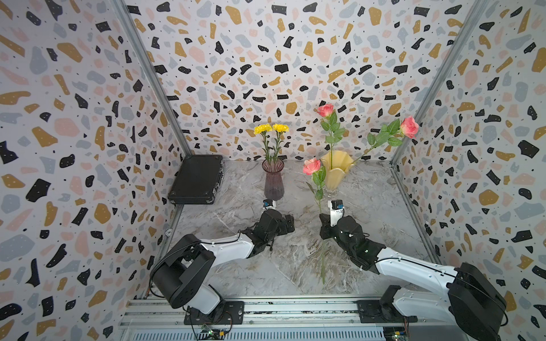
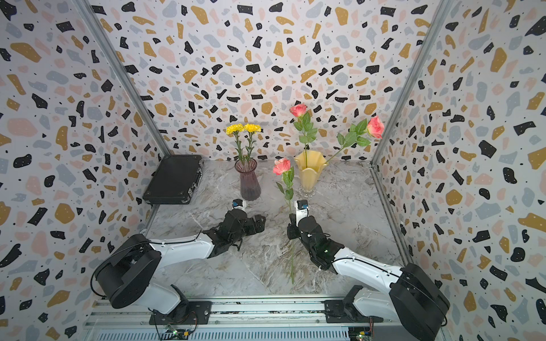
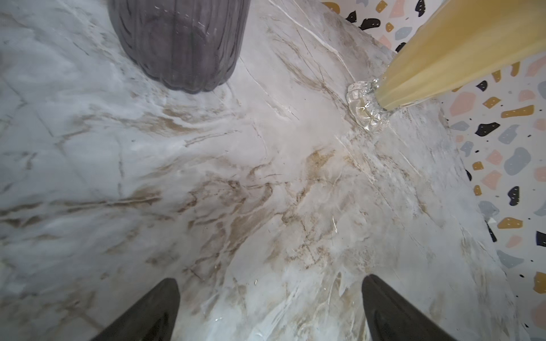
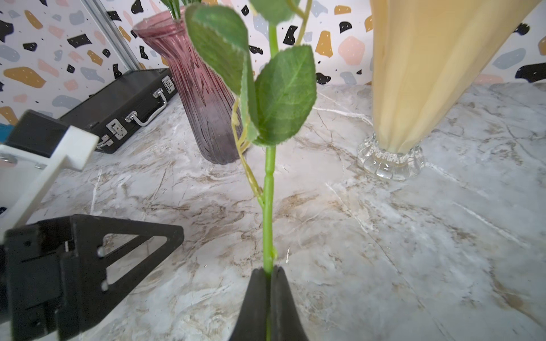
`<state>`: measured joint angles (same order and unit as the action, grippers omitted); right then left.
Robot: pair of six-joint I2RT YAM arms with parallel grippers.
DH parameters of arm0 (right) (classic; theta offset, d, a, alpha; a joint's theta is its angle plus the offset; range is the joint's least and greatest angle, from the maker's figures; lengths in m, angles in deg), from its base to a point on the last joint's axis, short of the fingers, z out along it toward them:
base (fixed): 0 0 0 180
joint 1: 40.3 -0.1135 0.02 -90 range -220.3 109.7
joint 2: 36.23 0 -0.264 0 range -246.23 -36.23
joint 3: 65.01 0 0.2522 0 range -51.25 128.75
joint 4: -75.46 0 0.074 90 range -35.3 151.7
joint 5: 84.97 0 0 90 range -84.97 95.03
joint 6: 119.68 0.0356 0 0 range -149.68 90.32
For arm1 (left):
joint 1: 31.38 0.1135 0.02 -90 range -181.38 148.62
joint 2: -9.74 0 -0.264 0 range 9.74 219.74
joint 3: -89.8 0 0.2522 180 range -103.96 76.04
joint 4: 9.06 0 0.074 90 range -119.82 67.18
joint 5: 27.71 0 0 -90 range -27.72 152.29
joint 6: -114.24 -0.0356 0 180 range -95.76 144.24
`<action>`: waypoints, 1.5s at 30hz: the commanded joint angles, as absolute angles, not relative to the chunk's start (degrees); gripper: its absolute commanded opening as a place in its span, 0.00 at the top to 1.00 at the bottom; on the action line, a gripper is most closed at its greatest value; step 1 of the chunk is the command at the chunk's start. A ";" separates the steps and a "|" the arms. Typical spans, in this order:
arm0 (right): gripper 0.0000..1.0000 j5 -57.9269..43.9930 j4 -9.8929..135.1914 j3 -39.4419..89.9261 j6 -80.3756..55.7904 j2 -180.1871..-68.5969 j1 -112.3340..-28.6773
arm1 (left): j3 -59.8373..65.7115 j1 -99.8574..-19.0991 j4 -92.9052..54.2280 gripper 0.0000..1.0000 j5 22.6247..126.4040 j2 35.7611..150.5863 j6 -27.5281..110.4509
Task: Arrange the flowers in different vases according to their colors
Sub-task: Pick up the flower at the center of the board, then insert the flower into the vase.
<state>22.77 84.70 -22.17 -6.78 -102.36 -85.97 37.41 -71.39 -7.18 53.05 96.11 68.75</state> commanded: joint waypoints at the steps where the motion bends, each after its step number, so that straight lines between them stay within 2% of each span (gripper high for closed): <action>1: 1.00 24.16 87.55 -21.31 -9.61 -98.66 -86.18 | 35.00 -70.85 -14.02 0.00 49.16 93.77 68.60; 5: 1.00 30.04 81.03 -14.23 -12.99 -95.73 -86.18 | 37.31 -70.77 -12.82 0.01 47.01 90.53 69.10; 10: 1.00 36.30 69.71 -1.58 -17.39 -97.89 -86.09 | 40.26 -70.75 -9.79 0.01 47.54 88.53 70.51; 18: 1.00 45.61 88.01 7.01 -30.96 -98.86 -85.21 | 41.71 -69.84 -9.47 0.01 46.67 87.45 71.42; 20: 1.00 43.82 96.60 9.33 -37.94 -101.64 -84.24 | 43.96 -69.92 -3.68 0.01 50.29 85.44 69.32; 23: 1.00 43.89 102.22 14.85 -45.16 -106.98 -83.00 | 49.80 -70.71 11.02 0.01 51.65 84.16 67.86; 27: 1.00 37.19 99.62 21.46 -46.55 -111.94 -79.96 | 50.95 -70.84 20.86 0.01 56.64 88.85 62.78; 31: 1.00 34.72 97.58 29.08 -47.79 -117.47 -76.58 | 47.49 -72.30 25.24 0.01 67.55 94.00 55.51; 36: 1.00 33.40 97.72 36.47 -48.05 -123.85 -72.23 | 45.74 -75.62 23.60 0.01 66.05 95.05 50.37; 41: 1.00 31.97 97.51 43.75 -48.37 -130.53 -69.22 | 42.82 -75.70 15.21 0.01 64.42 93.49 50.60; 45: 1.00 30.64 96.96 49.91 -47.56 -135.01 -66.84 | 42.51 -75.76 15.25 0.01 64.41 94.42 51.42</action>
<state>32.21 95.81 45.28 -47.55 -134.59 -67.90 43.64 -75.80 15.75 64.63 94.89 52.29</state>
